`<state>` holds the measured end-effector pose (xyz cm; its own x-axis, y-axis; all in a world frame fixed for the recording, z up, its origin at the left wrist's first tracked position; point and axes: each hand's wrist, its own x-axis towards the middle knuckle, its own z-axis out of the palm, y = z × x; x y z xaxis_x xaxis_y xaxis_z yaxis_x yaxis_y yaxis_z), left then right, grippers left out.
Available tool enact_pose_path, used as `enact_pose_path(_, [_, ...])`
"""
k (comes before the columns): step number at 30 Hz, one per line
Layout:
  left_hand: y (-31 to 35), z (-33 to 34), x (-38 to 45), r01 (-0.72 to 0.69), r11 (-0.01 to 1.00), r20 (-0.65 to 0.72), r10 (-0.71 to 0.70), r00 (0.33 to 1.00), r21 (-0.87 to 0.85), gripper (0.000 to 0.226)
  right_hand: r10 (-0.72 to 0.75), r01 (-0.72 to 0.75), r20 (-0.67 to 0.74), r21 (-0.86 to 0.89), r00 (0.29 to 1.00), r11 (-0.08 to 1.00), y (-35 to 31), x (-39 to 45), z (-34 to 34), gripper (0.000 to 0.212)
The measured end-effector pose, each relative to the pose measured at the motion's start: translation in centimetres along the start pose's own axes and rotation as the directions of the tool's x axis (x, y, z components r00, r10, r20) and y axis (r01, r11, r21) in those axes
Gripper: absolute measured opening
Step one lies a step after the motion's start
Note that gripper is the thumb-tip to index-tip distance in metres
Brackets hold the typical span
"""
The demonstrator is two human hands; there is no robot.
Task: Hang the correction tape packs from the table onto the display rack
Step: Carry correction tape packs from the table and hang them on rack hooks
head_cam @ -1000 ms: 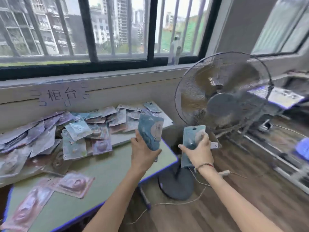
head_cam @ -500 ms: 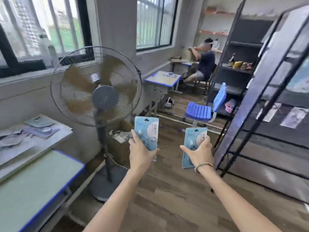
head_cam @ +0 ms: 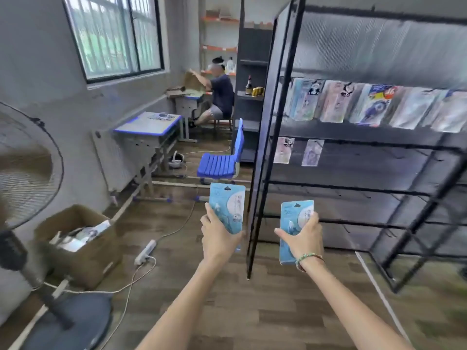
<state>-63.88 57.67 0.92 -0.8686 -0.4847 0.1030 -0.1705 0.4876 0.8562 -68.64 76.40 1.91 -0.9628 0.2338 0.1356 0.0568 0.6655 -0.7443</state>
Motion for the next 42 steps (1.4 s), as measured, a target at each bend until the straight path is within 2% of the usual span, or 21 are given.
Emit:
enact_pose_path(5, [3.8, 6.8, 2.3, -0.043, 0.999, 0.083, 0.041, 0.996, 0.021, 0.126, 0.066, -0.066, -0.041, -0.001, 0.997, 0.998, 3.9, 4.9, -2.5, 0.092])
enact_pose_path(8, [5.6, 10.4, 4.3, -0.057, 0.998, 0.139, 0.051, 0.989, 0.041, 0.126, 0.088, -0.087, -0.059, 0.016, 0.994, 0.996, 5.8, 8.1, -3.2, 0.099])
enact_pose_path(11, [7.1, 13.8, 6.6, -0.08, 0.995, 0.177, 0.069, 0.982, 0.055, 0.127, 0.112, -0.115, -0.062, -0.042, 0.992, 0.993, 7.1, 11.8, -3.7, 0.108])
enact_pose_path(23, [12.5, 24.0, 18.4, -0.118, 0.99, 0.191, 0.102, 0.976, 0.075, 0.128, 0.091, -0.103, -0.071, -0.181, 0.993, 0.978, 7.3, 28.1, -3.6, 0.111])
enact_pose_path(33, [13.8, 30.6, 25.8, -0.033, 0.989, 0.171, 0.007, 0.985, 0.147, 0.125, 0.117, -0.125, -0.047, -0.213, 0.992, 0.969, 9.8, 38.8, -2.0, 0.11])
enact_pose_path(42, [13.8, 35.8, 29.8, 0.098, 0.969, 0.102, -0.124, 0.987, 0.227, 0.124, 0.045, -0.027, 0.09, -0.186, 0.995, 0.982, 11.4, 47.3, 0.5, 0.107])
